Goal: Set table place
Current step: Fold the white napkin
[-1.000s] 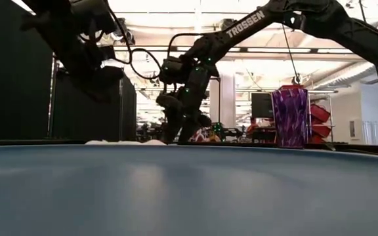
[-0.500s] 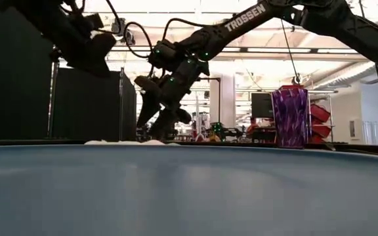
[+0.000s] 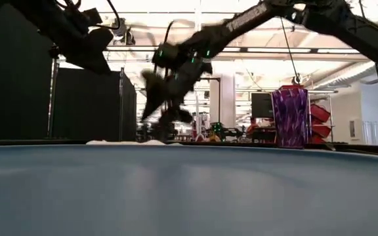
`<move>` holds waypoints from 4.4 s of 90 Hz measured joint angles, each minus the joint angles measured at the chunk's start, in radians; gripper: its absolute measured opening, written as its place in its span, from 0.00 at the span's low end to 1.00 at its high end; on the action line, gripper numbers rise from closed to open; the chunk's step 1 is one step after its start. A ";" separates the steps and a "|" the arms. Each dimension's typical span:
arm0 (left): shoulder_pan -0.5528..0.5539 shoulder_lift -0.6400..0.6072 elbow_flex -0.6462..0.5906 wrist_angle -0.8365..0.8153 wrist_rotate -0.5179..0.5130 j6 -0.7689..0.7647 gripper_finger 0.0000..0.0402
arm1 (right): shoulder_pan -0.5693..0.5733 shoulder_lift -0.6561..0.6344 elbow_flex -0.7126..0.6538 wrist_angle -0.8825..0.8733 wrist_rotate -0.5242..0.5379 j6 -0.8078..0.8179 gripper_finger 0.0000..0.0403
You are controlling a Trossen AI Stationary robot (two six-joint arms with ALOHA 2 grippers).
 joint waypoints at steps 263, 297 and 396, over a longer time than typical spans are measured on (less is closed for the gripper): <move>0.001 0.001 -0.002 -0.045 0.020 -0.033 0.32 | 0.025 0.090 -0.002 -0.141 0.703 -0.540 0.28; 0.000 0.001 -0.002 -0.046 0.021 -0.033 0.32 | 0.044 0.126 0.003 -0.089 0.659 -0.553 0.00; 0.045 0.240 -0.002 0.194 0.362 0.363 0.32 | 0.209 -0.229 -0.002 -0.402 0.753 -0.463 0.00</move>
